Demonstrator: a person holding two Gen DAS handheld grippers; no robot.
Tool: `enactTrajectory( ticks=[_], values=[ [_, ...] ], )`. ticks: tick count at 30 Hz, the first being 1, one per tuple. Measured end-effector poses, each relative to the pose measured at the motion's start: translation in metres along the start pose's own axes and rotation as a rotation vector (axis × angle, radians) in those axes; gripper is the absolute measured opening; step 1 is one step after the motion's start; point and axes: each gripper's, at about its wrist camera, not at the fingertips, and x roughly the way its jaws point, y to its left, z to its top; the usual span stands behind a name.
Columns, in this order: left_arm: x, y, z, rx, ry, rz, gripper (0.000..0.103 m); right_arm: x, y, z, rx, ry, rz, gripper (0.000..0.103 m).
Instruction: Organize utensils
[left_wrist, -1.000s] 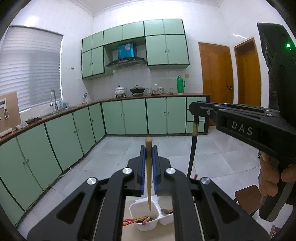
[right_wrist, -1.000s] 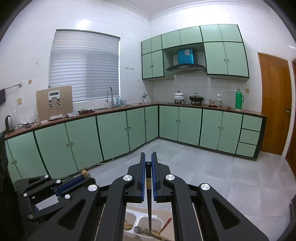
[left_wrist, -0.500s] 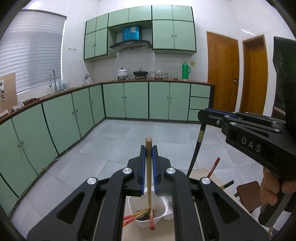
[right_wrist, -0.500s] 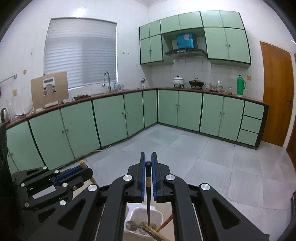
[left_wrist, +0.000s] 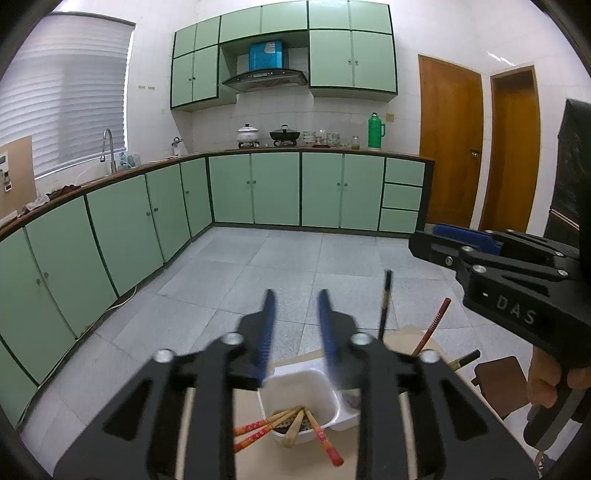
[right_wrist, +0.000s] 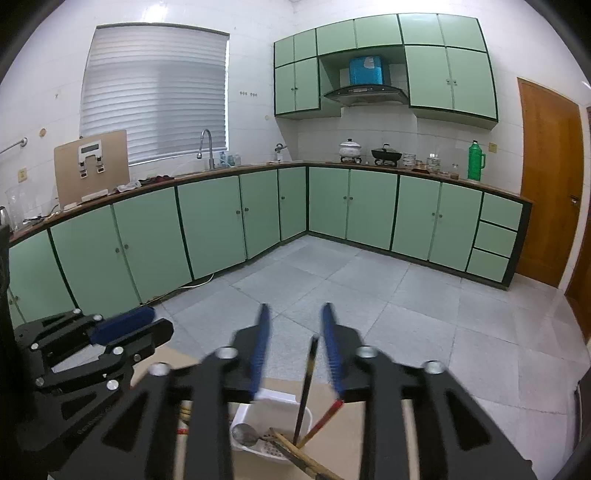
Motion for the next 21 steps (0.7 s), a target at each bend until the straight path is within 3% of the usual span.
enactTrajectory(
  ticks=[6,10,16,21],
  values=[
    [-0.011,0.005,-0.003,-0.014,-0.007,0.013,0.042,-0.011,-0.005,-0.004,0.003,-0.01,-0.009,0.052],
    [-0.025,0.008,-0.006,-0.022,-0.017,0.018,0.052,-0.022,-0.009,-0.009,0.009,-0.016,-0.01,0.057],
    [-0.049,0.01,-0.02,-0.03,-0.022,0.023,0.059,-0.044,-0.016,-0.026,0.036,-0.022,-0.004,0.065],
    [-0.075,0.009,-0.038,-0.037,-0.036,0.027,0.07,-0.072,-0.022,-0.046,0.074,-0.032,0.002,0.079]
  ],
)
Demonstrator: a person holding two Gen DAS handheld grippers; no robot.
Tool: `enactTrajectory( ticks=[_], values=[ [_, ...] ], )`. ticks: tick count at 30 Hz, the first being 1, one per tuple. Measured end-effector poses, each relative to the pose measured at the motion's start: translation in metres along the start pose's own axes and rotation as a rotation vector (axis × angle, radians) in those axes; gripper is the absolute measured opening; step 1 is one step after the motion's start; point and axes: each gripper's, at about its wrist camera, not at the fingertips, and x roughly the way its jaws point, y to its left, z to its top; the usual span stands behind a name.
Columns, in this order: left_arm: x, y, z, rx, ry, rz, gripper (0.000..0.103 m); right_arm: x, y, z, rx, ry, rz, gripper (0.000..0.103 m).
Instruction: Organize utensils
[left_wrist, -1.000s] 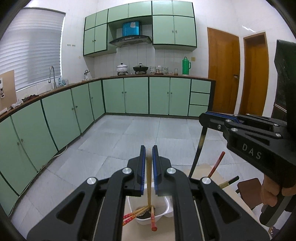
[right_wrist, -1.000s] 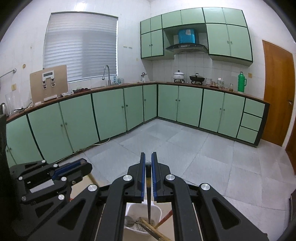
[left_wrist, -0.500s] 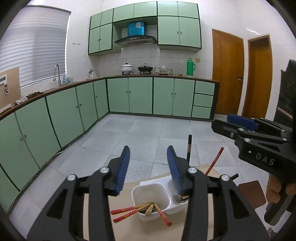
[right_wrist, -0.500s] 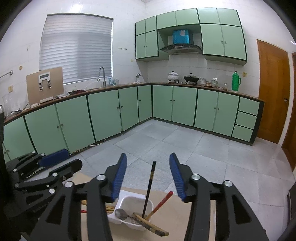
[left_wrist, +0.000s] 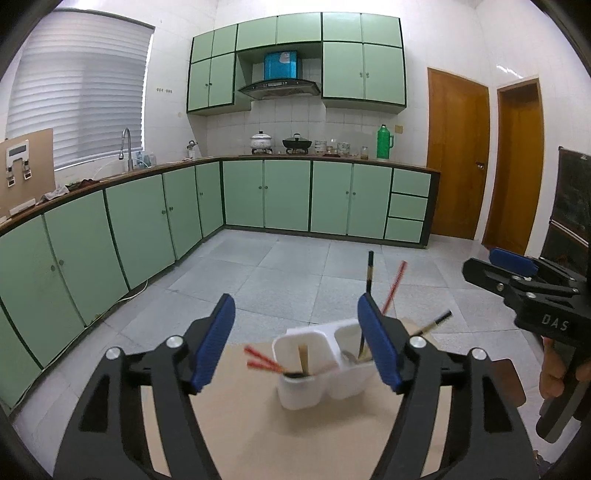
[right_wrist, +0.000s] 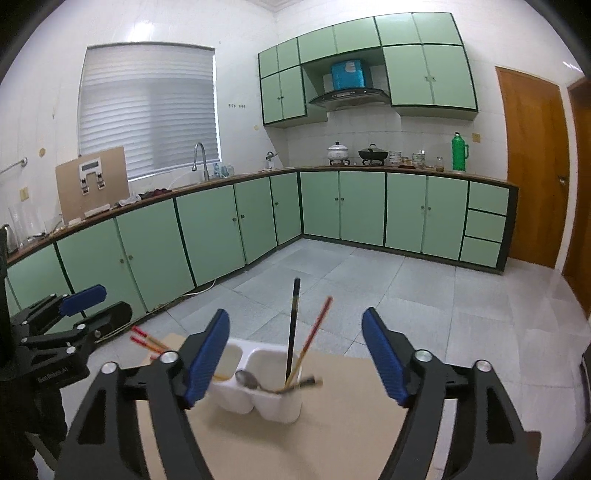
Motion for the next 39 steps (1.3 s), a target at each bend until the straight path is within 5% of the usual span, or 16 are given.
enactTrajectory(
  ticks=[7,22,39],
  values=[
    [-0.036,-0.007,-0.035,-0.023,0.009,-0.002,0.088,-0.043,0.0,-0.04,0.034,0.011,0.0,0.097],
    [-0.097,-0.028,-0.103,-0.03,0.086,0.003,0.095,-0.101,0.025,-0.11,0.035,0.112,-0.011,0.097],
    [-0.142,-0.037,-0.098,-0.032,0.02,0.003,0.096,-0.14,0.049,-0.102,-0.009,0.062,0.018,0.097]
  ],
)
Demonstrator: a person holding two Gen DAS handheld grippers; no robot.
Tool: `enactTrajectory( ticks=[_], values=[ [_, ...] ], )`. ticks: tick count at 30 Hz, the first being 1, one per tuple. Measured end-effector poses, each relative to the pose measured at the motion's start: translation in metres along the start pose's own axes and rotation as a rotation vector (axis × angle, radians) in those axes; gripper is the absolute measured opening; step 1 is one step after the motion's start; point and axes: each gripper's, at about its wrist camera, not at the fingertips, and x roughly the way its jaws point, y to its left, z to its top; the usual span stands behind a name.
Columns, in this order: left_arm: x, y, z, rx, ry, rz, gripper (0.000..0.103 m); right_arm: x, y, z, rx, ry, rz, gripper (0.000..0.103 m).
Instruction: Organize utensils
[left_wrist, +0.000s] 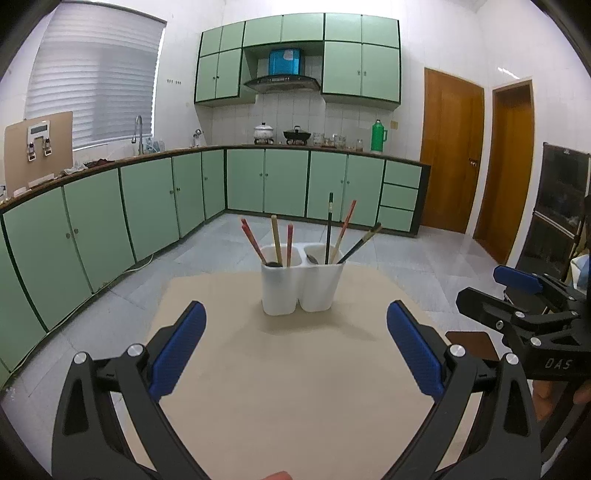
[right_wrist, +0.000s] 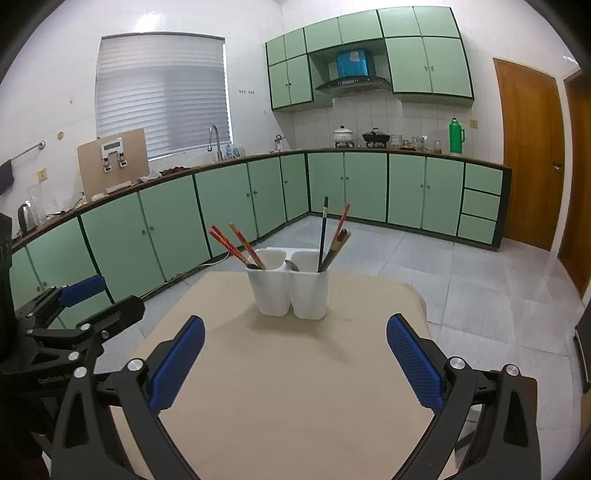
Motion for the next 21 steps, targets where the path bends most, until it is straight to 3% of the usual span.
enactTrajectory(
  ticks=[21],
  values=[
    [-0.019,-0.001,0.003,0.011,-0.035,0.003,0.096,-0.011,0.011,0.007,-0.032,-0.031,0.001,0.097]
  ],
)
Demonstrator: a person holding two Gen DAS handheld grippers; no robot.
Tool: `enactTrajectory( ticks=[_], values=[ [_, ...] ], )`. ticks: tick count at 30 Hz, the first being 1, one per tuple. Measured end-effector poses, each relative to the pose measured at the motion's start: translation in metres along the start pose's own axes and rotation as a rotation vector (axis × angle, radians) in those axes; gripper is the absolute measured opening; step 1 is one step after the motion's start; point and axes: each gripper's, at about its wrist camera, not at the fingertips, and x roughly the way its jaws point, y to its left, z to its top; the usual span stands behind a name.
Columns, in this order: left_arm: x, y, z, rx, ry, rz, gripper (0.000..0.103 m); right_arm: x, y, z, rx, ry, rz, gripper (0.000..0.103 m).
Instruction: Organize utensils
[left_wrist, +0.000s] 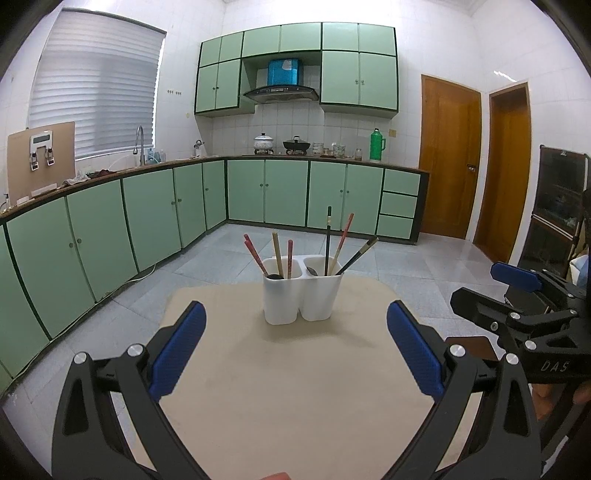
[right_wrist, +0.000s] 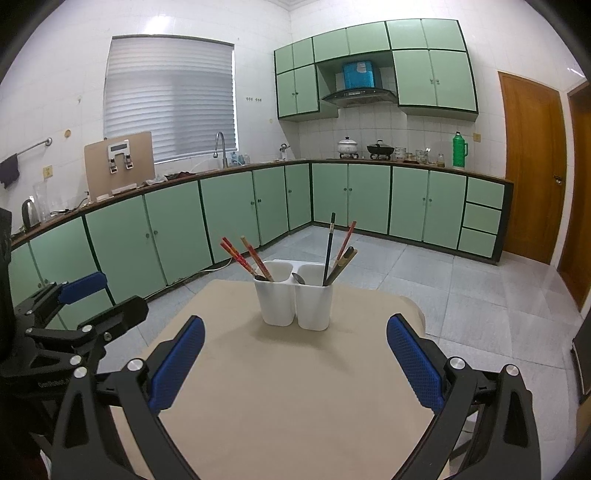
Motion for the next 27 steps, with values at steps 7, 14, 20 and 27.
enactTrajectory(
  ticks=[7,14,20,27],
  values=[
    [0.0004,0.0023,0.0027,-0.006,0.001,0.005,0.095,0.0009,0.0,0.0009,0.0,0.002,0.0,0.097],
    [-0.002,0.0044,0.004,-0.007,-0.004,0.004,0.096,0.0022,0.0003,0.0009,0.002,0.0,-0.002,0.097],
    [-0.0022,0.004,0.004,-0.005,-0.004,0.005,0.095,0.0024,0.0001,0.001,0.003,0.001,0.0,0.097],
    [-0.0028,0.0044,0.0034,-0.006,-0.005,0.007,0.095,0.0032,0.0001,0.0013,0.004,0.001,0.0,0.097]
  ],
)
